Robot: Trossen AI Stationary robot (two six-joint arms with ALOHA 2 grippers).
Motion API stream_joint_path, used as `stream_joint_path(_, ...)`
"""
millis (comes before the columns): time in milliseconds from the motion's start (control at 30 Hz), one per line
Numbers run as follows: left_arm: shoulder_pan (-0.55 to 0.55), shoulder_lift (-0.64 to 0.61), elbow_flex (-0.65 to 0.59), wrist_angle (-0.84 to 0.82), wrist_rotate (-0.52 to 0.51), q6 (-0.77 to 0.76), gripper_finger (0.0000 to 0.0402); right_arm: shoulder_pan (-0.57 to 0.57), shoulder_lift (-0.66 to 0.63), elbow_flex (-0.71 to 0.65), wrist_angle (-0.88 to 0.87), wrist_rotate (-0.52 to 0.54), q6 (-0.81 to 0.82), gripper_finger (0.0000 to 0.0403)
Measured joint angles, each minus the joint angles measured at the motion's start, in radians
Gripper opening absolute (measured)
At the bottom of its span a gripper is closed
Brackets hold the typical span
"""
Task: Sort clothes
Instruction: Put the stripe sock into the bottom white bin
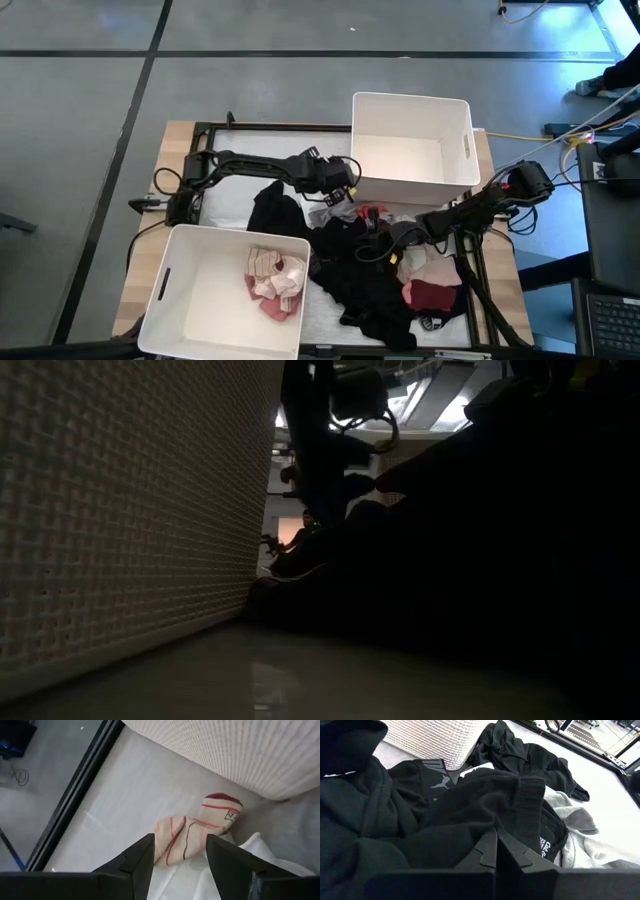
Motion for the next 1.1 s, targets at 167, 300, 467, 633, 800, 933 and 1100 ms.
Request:
stream_joint_path(167, 0.002, -0.002, -0.077, 0.107, -0.001, 0.021, 0.0169, 0.0, 0.0, 0.0, 0.0, 0.0, 0.0, 0.0005)
stream_joint_path(300, 0.002, -0.006, -0.123, 0.142, 0.062, 0.033, 0.0169, 0.0, 0.0, 0.0, -0.001, 0.0, 0.0, 0.0005)
stream_joint_path(467, -0.013, -0.006, -0.141, 0.139, 0.188, 0.039, 0.0169, 0.0, 0.0, 0.0, 0.0, 0.0, 0.0, 0.0005)
stream_joint_path(633, -0.041, -0.007, -0.141, 0.144, 0.282, 0.089, 0.0169, 0.0, 0.0, 0.0, 0.002, 0.0, 0.0, 0.0005)
stream_joint_path(800, -0.04, -0.007, -0.141, 0.151, 0.182, 0.116, 0.0169, 0.0, 0.0, 0.0, 0.002, 0.0, 0.0, 0.0005)
stream_joint_path(933, -0.029, -0.009, -0.141, 0.172, 0.034, 0.134, 0.0169, 0.0, 0.0, 0.0, 0.002, 0.0, 0.0, 0.0005)
stream_joint_path(1100, -0.002, -0.009, -0.141, 0.224, 0.088, 0.17, 0.0169, 0.0, 0.0, 0.0, 0.002, 0.0, 0.0, 0.0005)
